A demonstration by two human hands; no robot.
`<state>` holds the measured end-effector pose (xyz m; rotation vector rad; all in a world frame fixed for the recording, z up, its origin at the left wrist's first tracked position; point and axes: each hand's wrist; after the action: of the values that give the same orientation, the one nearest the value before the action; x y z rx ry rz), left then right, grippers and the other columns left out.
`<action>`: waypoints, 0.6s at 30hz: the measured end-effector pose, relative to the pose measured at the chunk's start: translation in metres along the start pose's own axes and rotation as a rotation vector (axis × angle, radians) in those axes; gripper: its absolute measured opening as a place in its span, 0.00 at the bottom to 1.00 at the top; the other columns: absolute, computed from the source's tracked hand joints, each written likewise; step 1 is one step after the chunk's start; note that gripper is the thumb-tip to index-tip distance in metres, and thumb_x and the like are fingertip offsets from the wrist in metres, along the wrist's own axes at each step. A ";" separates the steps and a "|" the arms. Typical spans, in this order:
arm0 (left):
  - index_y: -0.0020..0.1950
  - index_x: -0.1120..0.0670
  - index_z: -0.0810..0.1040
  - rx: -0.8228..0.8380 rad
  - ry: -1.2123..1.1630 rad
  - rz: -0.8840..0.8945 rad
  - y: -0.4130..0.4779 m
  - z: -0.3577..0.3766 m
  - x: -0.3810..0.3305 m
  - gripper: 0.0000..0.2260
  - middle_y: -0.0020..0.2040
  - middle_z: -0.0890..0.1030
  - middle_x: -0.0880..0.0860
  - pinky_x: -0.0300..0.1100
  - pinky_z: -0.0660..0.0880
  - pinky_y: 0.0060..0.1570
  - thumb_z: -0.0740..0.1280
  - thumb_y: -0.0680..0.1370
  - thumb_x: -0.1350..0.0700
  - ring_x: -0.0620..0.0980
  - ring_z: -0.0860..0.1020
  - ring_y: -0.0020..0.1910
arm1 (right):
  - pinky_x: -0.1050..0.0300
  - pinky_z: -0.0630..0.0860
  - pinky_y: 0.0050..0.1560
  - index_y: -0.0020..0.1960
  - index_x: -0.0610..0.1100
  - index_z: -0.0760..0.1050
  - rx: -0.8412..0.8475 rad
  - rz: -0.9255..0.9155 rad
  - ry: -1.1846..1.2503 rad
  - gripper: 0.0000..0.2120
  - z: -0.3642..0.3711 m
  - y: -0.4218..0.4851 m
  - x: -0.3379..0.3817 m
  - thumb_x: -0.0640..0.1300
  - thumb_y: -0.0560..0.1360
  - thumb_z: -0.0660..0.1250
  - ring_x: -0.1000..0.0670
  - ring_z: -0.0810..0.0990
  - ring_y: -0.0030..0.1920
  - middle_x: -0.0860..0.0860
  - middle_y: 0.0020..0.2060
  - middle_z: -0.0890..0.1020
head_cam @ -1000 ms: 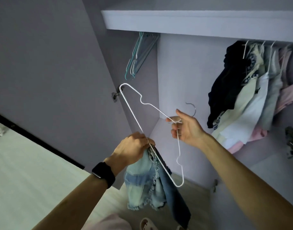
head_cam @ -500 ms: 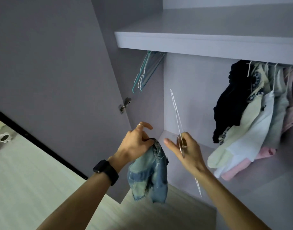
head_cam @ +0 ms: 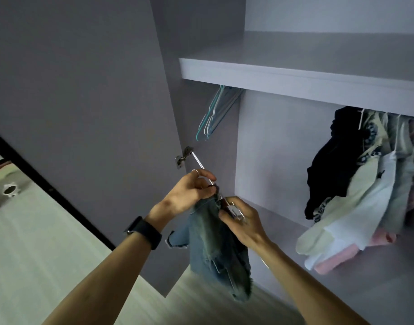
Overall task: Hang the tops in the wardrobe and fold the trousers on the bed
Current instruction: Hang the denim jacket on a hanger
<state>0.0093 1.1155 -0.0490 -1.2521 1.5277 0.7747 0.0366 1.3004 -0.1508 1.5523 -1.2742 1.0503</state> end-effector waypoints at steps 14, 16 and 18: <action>0.52 0.50 0.68 -0.127 0.610 -0.153 -0.011 -0.006 0.038 0.22 0.44 0.81 0.48 0.46 0.70 0.49 0.69 0.74 0.35 0.51 0.77 0.43 | 0.51 0.75 0.43 0.43 0.49 0.75 0.093 -0.030 -0.280 0.09 -0.019 0.043 0.034 0.51 0.80 0.66 0.46 0.78 0.38 0.52 0.36 0.81; 0.54 0.51 0.67 -0.256 0.852 -0.038 -0.016 0.002 0.039 0.20 0.45 0.77 0.47 0.46 0.66 0.53 0.68 0.74 0.38 0.53 0.76 0.48 | 0.49 0.75 0.41 0.45 0.49 0.72 0.115 -0.077 -0.398 0.10 -0.022 0.047 0.051 0.54 0.81 0.64 0.46 0.77 0.36 0.50 0.33 0.80; 0.57 0.52 0.68 -0.375 0.906 0.065 -0.019 0.004 0.044 0.18 0.50 0.74 0.48 0.47 0.65 0.53 0.68 0.74 0.44 0.54 0.74 0.53 | 0.48 0.75 0.41 0.46 0.51 0.70 0.114 -0.107 -0.513 0.10 -0.028 0.051 0.064 0.56 0.80 0.63 0.46 0.78 0.36 0.52 0.33 0.79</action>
<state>0.0290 1.0993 -0.0898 -2.0079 2.2029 0.5628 -0.0079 1.3031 -0.0771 2.0388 -1.4629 0.6845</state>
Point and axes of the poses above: each hand's wrist, its own y-axis towards the middle knuckle, its own z-axis out of the palm, x = y × z
